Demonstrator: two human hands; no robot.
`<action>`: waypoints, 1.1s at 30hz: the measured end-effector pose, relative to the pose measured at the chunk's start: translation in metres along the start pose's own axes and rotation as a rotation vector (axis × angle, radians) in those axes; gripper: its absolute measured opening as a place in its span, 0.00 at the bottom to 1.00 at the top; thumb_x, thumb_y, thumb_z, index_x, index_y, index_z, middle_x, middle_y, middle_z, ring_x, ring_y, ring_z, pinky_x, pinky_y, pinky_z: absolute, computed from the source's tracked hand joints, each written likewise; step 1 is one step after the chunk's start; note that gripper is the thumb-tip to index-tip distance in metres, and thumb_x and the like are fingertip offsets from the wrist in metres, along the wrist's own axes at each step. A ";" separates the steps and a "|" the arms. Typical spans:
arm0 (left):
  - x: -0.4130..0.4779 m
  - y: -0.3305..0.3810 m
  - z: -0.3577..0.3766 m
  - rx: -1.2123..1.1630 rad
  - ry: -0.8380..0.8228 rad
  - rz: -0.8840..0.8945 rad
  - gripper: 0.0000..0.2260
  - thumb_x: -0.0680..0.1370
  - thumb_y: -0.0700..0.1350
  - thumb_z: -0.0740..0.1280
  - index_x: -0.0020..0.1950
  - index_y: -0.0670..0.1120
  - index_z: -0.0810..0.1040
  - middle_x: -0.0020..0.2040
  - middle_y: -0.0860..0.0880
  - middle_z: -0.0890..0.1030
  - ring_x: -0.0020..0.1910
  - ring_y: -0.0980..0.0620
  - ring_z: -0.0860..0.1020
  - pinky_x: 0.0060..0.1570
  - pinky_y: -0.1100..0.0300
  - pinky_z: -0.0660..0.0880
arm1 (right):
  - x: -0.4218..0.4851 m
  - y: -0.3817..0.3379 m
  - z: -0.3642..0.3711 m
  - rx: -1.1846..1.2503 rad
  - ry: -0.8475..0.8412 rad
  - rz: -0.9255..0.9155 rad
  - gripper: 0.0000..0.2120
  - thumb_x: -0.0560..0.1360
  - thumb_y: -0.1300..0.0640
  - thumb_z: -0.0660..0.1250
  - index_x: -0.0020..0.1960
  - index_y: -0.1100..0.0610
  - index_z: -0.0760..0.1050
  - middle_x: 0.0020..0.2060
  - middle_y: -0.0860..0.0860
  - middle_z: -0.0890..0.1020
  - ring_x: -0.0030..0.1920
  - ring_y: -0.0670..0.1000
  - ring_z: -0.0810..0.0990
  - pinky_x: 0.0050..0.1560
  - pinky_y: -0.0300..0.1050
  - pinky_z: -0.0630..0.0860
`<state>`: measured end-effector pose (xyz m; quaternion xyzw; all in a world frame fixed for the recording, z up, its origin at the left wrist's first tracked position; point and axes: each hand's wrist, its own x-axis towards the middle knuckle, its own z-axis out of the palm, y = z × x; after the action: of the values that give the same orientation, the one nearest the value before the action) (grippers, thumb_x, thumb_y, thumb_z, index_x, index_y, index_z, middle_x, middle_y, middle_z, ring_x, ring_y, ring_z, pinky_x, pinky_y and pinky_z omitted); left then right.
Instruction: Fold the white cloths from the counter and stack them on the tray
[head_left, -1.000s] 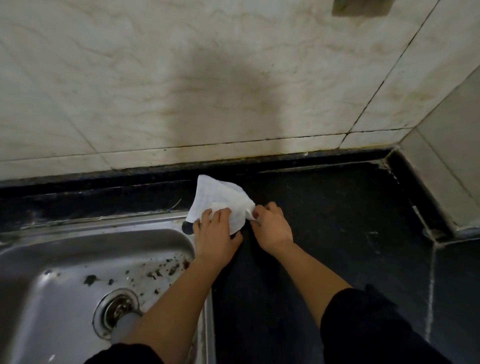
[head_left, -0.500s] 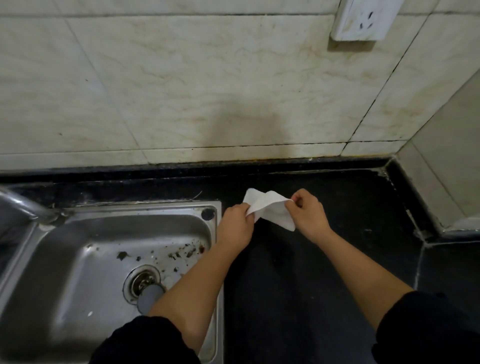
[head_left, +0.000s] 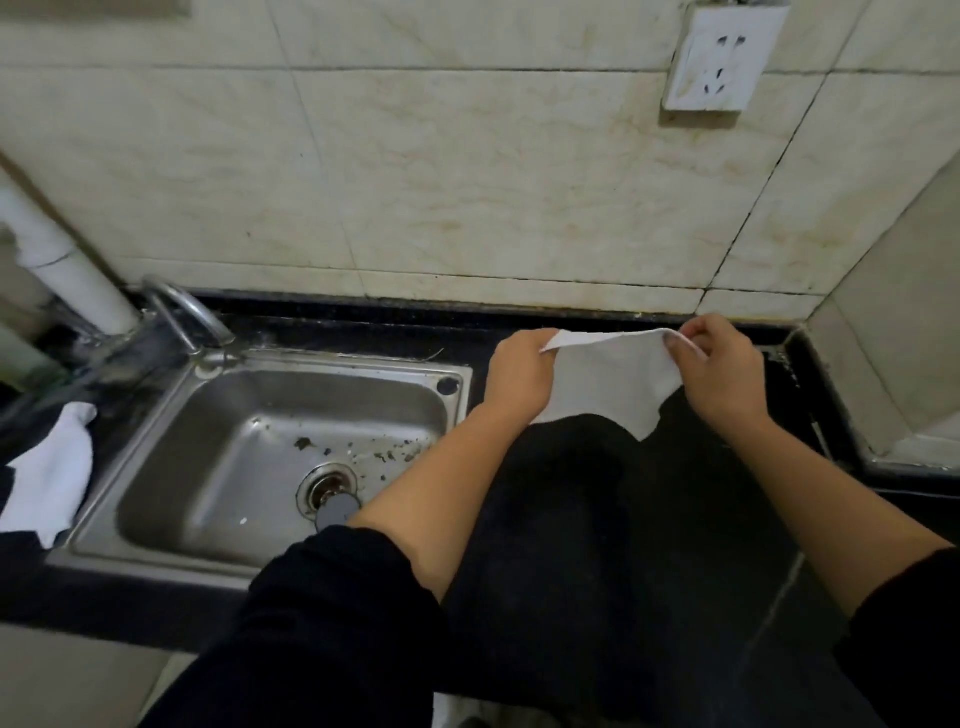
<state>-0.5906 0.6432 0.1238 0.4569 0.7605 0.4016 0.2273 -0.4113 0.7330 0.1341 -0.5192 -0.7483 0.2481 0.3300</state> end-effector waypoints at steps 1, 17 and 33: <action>-0.007 0.000 0.000 0.006 0.022 0.052 0.13 0.82 0.42 0.59 0.60 0.46 0.81 0.55 0.45 0.82 0.51 0.50 0.77 0.45 0.59 0.71 | -0.001 0.002 -0.006 0.050 -0.013 -0.006 0.07 0.78 0.56 0.67 0.51 0.59 0.76 0.41 0.51 0.78 0.42 0.50 0.75 0.40 0.41 0.69; -0.156 -0.142 0.035 0.446 -0.591 0.009 0.09 0.78 0.53 0.65 0.51 0.54 0.84 0.53 0.56 0.81 0.51 0.55 0.72 0.56 0.56 0.73 | -0.106 0.117 -0.001 -0.089 -1.074 0.540 0.10 0.63 0.62 0.80 0.43 0.59 0.86 0.38 0.50 0.83 0.42 0.48 0.80 0.38 0.37 0.78; -0.101 -0.144 0.055 -0.007 -0.377 -0.427 0.16 0.76 0.51 0.69 0.33 0.43 0.75 0.33 0.46 0.76 0.35 0.52 0.74 0.40 0.56 0.72 | -0.095 0.147 0.017 0.127 -0.755 0.754 0.08 0.70 0.61 0.76 0.47 0.62 0.82 0.40 0.54 0.83 0.42 0.50 0.81 0.44 0.42 0.78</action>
<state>-0.5771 0.5395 -0.0274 0.3521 0.7825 0.2550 0.4458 -0.3110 0.6928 -0.0044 -0.6055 -0.5603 0.5635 -0.0432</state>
